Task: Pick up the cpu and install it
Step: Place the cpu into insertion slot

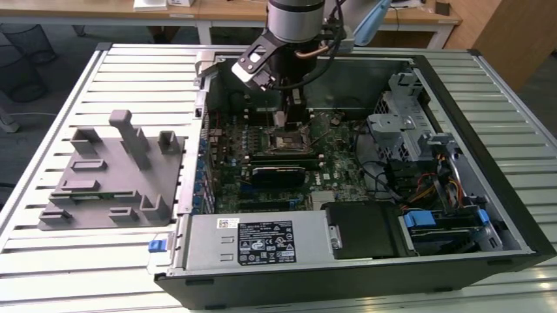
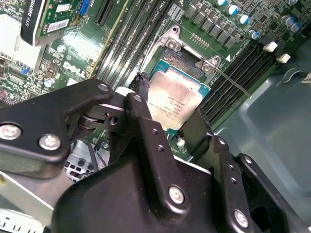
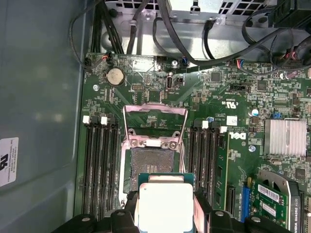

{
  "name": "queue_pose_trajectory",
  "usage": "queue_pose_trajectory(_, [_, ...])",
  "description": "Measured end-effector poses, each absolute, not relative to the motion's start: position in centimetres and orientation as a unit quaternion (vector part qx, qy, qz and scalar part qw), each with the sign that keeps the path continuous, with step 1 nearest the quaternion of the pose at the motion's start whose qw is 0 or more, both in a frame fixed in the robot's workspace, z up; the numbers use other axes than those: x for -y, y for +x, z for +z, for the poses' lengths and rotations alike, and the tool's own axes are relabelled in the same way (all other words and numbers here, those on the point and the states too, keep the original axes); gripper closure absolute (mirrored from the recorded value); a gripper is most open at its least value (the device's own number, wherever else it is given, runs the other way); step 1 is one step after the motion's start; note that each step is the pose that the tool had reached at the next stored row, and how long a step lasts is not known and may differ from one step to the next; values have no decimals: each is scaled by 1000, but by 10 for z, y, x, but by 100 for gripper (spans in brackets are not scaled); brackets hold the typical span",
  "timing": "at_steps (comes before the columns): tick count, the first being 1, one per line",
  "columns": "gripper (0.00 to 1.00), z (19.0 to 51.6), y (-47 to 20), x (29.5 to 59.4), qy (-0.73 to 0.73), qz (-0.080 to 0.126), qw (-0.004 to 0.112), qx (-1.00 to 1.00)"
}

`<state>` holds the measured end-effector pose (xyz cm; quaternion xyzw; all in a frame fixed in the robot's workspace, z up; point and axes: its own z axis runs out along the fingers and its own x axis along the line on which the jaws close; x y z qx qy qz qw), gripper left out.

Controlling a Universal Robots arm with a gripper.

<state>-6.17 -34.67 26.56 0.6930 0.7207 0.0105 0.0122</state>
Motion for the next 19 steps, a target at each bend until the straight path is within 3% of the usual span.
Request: queue_pose_trajectory(19, [47, 257, -62, 346, 693, 11, 12, -721])
